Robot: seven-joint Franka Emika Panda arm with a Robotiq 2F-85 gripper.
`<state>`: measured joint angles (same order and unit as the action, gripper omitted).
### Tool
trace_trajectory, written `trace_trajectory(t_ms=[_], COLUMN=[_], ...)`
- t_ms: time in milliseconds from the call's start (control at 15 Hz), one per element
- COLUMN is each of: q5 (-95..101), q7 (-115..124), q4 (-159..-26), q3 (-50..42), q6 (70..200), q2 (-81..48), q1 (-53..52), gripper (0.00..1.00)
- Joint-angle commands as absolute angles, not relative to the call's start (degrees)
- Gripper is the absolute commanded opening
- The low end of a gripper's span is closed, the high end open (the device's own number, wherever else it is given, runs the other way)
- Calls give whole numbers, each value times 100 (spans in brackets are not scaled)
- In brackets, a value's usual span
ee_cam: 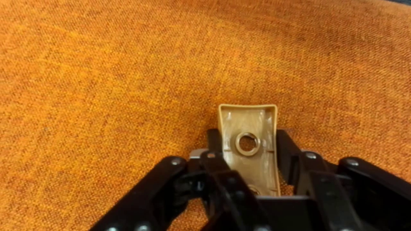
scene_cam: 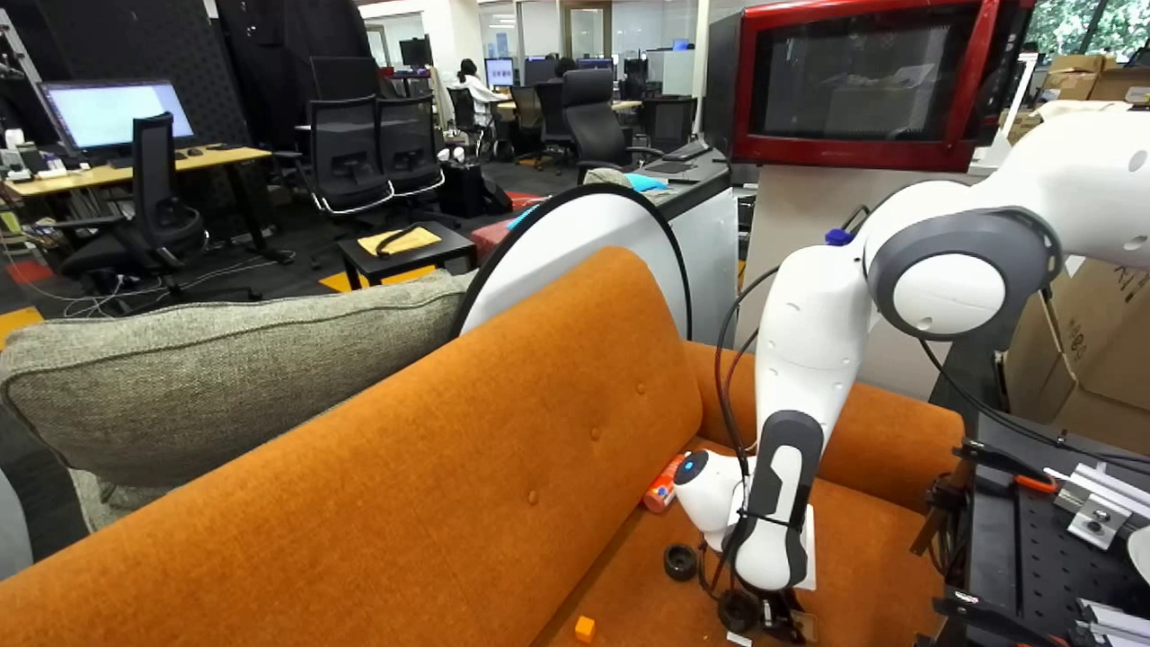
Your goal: Pick up the object on the sofa and place it in the plastic box
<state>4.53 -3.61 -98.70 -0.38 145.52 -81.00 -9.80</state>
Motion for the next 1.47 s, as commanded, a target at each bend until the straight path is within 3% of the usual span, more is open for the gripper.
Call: trace_trajectory(t_ms=[0, 667, 1400], q5=[558, 623, 1241], q7=[-338, -65, 708], q4=[-10271, -11562, -12429], q3=[-118, -486, -587], q6=[14720, 15881, 16801], q2=[-7830, -6673, -5042], q1=[-777, -990, -3395], gripper=[19, 19, 19])
